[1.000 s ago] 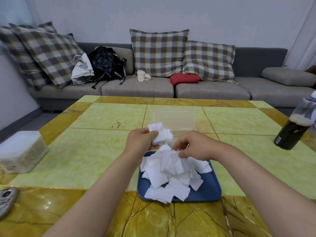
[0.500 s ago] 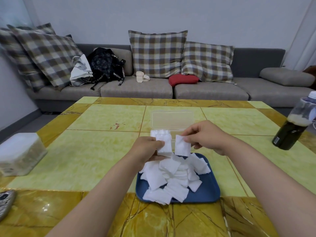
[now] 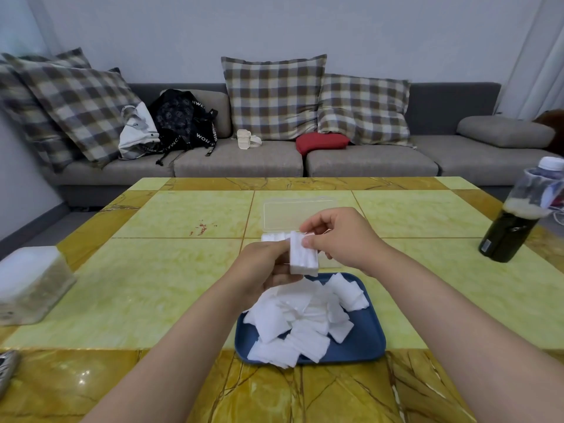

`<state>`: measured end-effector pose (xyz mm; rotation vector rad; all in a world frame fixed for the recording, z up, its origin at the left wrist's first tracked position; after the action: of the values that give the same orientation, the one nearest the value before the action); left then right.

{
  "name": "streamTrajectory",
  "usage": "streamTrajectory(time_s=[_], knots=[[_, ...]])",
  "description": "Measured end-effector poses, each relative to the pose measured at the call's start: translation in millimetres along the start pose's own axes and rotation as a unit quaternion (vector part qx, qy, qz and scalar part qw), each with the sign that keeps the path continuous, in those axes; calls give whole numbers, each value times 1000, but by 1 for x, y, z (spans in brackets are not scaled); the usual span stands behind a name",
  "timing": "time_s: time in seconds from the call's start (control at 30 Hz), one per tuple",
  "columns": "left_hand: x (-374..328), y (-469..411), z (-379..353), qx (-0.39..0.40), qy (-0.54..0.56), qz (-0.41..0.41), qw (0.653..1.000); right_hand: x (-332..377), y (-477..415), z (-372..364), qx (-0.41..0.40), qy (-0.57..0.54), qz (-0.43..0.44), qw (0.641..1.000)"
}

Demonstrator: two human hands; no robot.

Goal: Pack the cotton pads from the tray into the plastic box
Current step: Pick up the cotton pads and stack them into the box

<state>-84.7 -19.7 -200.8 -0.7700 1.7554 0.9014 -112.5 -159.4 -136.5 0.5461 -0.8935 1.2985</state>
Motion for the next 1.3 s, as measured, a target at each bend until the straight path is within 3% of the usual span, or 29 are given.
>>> streamTrajectory(time_s=[0.2,0.3,0.4,0.47,0.57,0.67,0.77,0.9,1.07,1.13,1.23,1.3], knots=[[0,-3,5,-12,-22,-13,1000,2,-3,2,-38,61,19,997],[1,-7,13,-36,-5,-11,999,-7,-4,5,-50,57,-31,997],[-1,-12,15,-41,46,-7,998,-26,1,-11,61,-18,-148,987],[-6,-17,15,-44,54,-14,997,-31,2,-23,126,-77,-175,974],[-16,-26,13,-50,24,-37,998,-35,-12,-23,100,-123,-171,972],[-32,-39,19,-99,-83,-96,987,-41,-31,-17,56,-150,-173,972],[-52,-53,30,-179,-297,-193,918,-54,-50,7,-36,-20,-154,987],[-41,-80,27,-140,-497,-203,832,-68,-68,8,-33,178,-130,975],[-16,-96,27,-101,-592,-180,779,-65,-78,-2,31,401,-149,903],[-13,-96,29,-97,-592,-192,777,-62,-82,-7,45,437,-158,884],[-13,-94,29,-87,-589,-209,776,-62,-88,-24,73,439,-165,880],[-12,-93,29,-80,-588,-222,774,-66,-92,-38,95,362,-175,911]])
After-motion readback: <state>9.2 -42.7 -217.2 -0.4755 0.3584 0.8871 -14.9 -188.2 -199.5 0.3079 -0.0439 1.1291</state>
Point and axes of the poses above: each hand's wrist, its own y-axis away from the middle knuckle, its own z-axis out of the back of the hand, x = y × z, the point moved 9 cm from there along -y, towards the middle knuckle, and after that the axes turned 4 degrees about y, right-handed, at the moved point
